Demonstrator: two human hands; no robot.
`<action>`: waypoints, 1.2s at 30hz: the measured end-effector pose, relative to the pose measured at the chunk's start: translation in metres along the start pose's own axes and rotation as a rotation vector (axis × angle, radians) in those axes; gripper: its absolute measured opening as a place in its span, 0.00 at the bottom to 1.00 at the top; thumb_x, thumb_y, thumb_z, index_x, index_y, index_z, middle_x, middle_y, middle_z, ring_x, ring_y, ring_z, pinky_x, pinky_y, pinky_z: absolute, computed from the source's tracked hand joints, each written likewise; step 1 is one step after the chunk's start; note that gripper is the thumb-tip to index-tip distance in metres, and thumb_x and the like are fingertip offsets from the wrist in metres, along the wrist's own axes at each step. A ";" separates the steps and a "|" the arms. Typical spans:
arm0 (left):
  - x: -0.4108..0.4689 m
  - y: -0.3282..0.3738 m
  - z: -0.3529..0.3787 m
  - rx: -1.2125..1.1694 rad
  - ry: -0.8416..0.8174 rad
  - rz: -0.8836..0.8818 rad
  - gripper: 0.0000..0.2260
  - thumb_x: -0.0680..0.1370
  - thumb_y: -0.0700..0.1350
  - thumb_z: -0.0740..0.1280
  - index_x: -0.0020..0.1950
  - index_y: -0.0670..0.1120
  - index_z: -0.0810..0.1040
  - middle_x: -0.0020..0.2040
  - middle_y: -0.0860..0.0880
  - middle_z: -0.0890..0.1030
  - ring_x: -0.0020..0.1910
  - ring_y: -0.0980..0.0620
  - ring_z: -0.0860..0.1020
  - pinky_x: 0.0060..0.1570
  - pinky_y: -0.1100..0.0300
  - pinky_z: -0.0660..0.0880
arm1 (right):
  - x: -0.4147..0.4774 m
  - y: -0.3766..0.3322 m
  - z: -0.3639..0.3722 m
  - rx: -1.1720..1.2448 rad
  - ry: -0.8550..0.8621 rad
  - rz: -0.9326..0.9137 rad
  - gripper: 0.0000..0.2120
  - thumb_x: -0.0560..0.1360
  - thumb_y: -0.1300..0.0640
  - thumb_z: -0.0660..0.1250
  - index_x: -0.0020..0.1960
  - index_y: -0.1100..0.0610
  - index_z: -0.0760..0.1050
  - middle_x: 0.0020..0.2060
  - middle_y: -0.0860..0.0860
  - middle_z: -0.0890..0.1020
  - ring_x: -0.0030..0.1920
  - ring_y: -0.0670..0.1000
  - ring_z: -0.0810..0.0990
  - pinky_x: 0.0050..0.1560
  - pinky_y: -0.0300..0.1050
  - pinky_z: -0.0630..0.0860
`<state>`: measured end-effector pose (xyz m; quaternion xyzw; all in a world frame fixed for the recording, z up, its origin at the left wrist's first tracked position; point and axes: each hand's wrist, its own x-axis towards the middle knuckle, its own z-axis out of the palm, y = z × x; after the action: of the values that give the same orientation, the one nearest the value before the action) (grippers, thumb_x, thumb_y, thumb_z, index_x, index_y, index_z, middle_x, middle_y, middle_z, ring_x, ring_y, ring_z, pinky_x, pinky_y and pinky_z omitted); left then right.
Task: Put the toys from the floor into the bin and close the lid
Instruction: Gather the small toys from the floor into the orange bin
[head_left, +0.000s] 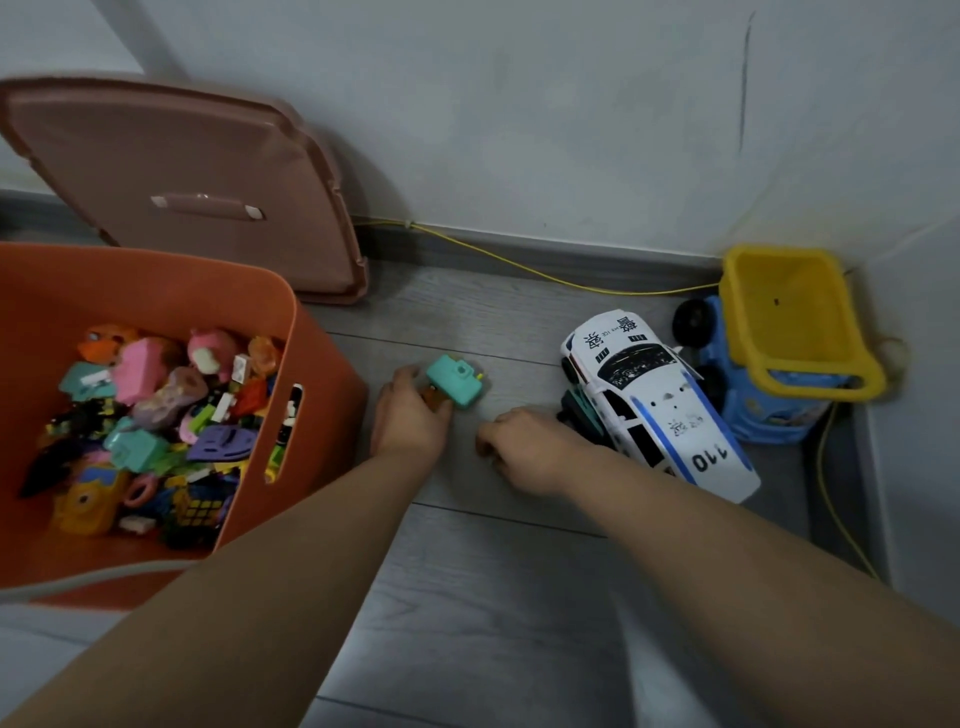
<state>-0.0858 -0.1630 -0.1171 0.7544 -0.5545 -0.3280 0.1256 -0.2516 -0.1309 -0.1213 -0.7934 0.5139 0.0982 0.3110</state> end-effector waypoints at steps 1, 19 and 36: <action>0.002 -0.001 0.001 -0.010 0.000 -0.017 0.28 0.74 0.48 0.73 0.73 0.47 0.69 0.64 0.41 0.77 0.63 0.43 0.75 0.59 0.56 0.71 | 0.000 -0.001 0.001 -0.007 -0.002 0.002 0.12 0.77 0.57 0.65 0.60 0.52 0.76 0.55 0.56 0.81 0.56 0.59 0.78 0.55 0.51 0.77; -0.033 -0.015 0.003 -0.082 -0.209 0.059 0.13 0.77 0.44 0.67 0.62 0.49 0.79 0.45 0.49 0.83 0.45 0.52 0.81 0.48 0.63 0.73 | -0.007 0.004 -0.001 0.314 0.375 0.244 0.18 0.74 0.51 0.71 0.62 0.57 0.79 0.53 0.56 0.82 0.55 0.56 0.80 0.57 0.48 0.76; -0.022 -0.006 -0.011 -0.056 -0.037 0.137 0.19 0.76 0.42 0.65 0.68 0.47 0.75 0.62 0.45 0.76 0.59 0.49 0.77 0.62 0.62 0.69 | -0.009 0.005 -0.007 0.558 0.319 0.327 0.12 0.74 0.67 0.60 0.54 0.56 0.72 0.46 0.49 0.77 0.45 0.52 0.76 0.43 0.43 0.69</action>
<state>-0.0777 -0.1426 -0.1047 0.7047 -0.5977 -0.3478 0.1587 -0.2616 -0.1298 -0.1131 -0.5906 0.6831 -0.1224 0.4118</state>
